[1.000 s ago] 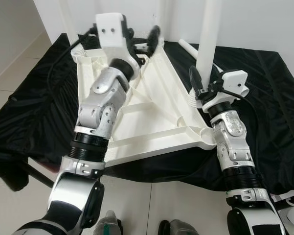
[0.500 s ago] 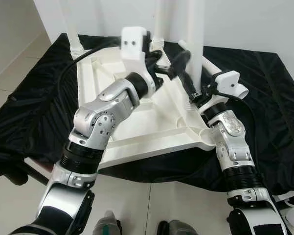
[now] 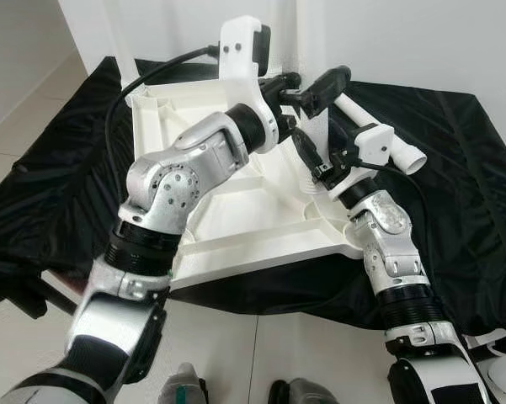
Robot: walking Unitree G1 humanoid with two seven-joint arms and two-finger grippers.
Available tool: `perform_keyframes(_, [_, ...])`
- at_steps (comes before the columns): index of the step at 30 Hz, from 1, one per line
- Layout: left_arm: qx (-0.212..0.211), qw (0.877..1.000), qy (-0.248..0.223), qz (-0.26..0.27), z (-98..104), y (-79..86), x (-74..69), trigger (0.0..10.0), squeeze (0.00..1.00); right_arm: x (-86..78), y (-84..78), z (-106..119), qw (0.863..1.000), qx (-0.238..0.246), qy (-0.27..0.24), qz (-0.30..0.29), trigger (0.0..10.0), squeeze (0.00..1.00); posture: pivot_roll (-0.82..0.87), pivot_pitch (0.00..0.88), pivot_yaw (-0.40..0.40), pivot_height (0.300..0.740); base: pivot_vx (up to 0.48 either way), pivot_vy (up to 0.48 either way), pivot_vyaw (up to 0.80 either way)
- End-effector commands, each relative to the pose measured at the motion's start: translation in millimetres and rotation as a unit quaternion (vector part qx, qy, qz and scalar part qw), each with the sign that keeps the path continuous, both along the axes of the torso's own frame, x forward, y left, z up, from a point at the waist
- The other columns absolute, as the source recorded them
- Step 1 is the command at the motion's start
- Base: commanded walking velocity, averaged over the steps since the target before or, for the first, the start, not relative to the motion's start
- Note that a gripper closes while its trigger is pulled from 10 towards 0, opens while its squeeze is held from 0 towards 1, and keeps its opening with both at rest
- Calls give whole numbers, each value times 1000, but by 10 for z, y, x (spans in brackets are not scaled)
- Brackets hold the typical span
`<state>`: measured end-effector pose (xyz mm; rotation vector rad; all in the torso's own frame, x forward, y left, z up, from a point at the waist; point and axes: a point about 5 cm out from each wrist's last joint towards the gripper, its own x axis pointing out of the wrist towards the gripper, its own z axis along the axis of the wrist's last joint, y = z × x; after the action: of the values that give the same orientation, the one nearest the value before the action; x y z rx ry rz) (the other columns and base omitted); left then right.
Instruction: Building children table
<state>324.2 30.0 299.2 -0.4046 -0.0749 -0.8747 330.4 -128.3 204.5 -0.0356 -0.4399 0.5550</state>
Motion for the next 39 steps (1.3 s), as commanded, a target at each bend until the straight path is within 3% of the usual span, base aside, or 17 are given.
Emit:
perform_keyframes(1, [-1, 966, -128, -224, 187, -112, -171, 10000, 0, -42, 62, 20, 999, -11, -2, 32, 10000, 0, 2, 0, -7, 740, 0, 0, 0])
perform_keyframes(16, [-6, 973, -124, -194, 313, -71, -40, 10000, 0, -98, 78, -69, 998, -26, 9, 51, 10000, 0, -2, 0, -2, 740, 0, 0, 0])
perform_keyframes(17, [-13, 973, -122, -193, 329, -57, -30, 8000, 0, -102, 82, -78, 998, -28, 10, 53, 10000, 0, 2, 0, -4, 740, 0, 0, 0])
perform_keyframes(18, [-13, 973, -122, -193, 329, -57, -30, 8000, 0, -102, 82, -78, 998, -28, 10, 53, 10000, 0, 2, 0, -4, 740, 0, 0, 0])
perform_keyframes(19, [-22, 974, -121, -191, 352, -41, -20, 1412, 0, -106, 85, -84, 998, -29, 11, 55, 10000, 0, 4, 0, -6, 740, 0, 0, 0])
perform_keyframes(20, [-34, 974, -120, -191, 382, -18, -14, 0, 0, -107, 89, -90, 998, -32, 11, 56, 10000, 0, 4, 0, -6, 740, 0, 0, 0])
perform_keyframes(37, [-31, 972, -148, -182, 462, -23, -24, 0, 0, -85, 71, -68, 998, -26, 22, 48, 10000, 0, 14, 0, -13, 740, 0, 0, 0])
perform_keyframes(38, [-22, 972, -153, -176, 467, -35, -31, 2863, 0, -83, 68, -68, 998, -21, 27, 49, 10000, 0, 15, 0, -15, 740, 0, 0, 0])
perform_keyframes(39, [-12, 972, -157, -173, 467, -53, -39, 10000, 0, -79, 65, -69, 998, -18, 31, 48, 10000, 0, 15, 0, -15, 740, 0, 0, 0])
